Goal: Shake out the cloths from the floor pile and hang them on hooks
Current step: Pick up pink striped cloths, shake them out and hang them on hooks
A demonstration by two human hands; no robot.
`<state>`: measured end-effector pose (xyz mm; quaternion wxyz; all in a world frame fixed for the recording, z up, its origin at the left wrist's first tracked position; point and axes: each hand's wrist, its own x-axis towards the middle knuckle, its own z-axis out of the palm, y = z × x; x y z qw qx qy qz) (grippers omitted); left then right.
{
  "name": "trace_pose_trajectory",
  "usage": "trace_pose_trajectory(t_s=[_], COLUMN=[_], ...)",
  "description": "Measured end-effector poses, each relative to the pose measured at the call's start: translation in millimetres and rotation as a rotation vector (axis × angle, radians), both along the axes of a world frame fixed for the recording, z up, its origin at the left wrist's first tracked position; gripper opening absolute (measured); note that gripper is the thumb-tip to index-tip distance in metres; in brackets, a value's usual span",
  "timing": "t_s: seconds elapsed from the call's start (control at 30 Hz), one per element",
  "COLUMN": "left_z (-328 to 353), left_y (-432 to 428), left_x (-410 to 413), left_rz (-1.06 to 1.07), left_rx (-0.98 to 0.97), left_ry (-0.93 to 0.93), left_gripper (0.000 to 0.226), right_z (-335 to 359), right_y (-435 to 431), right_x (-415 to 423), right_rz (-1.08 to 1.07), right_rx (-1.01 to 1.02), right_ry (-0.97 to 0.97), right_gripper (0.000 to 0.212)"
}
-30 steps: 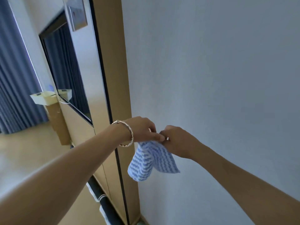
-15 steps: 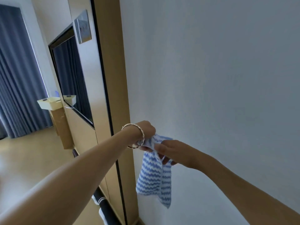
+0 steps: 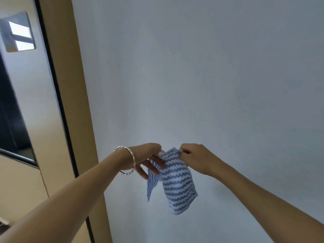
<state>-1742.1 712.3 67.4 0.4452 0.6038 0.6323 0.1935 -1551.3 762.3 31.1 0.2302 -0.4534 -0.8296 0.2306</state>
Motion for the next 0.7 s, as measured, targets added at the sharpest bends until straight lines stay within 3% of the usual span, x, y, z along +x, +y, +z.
trace_pose_trajectory(t_s=[0.07, 0.17, 0.27, 0.33, 0.4, 0.5, 0.63, 0.7], left_z=[-9, -32, -53, -60, -62, -63, -58, -53], left_y=[-1, 4, 4, 3, -2, -19, -50, -68], left_x=[7, 28, 52, 70, 91, 129, 184, 212], left_rz=[-0.133, -0.356, -0.403, -0.401, -0.421, -0.553, -0.739, -0.795], left_rx=[0.031, 0.275, 0.446, 0.445, 0.451, 0.502, 0.516, 0.557], left_ry=[0.110, 0.529, 0.749, 0.788, 0.810, 0.747, 0.624, 0.599], left_gripper=[0.028, 0.013, 0.029, 0.035, 0.035, 0.040, 0.038, 0.035], right_z=[-8, -22, -26, -26, -26, -27, -19, -11], right_y=[-14, -37, -60, -76, -94, -124, -165, -188], right_x=[12, 32, 61, 83, 104, 131, 153, 165], right_rz=[-0.076, -0.191, -0.280, -0.306, -0.335, -0.387, -0.429, -0.463], right_rx=[-0.047, -0.130, -0.225, -0.329, -0.409, -0.430, -0.348, -0.281], right_ry=[-0.039, -0.133, -0.310, -0.405, -0.463, -0.490, -0.239, -0.252], right_gripper=[0.031, 0.028, 0.022, 0.010, 0.012, 0.032, 0.079, 0.072])
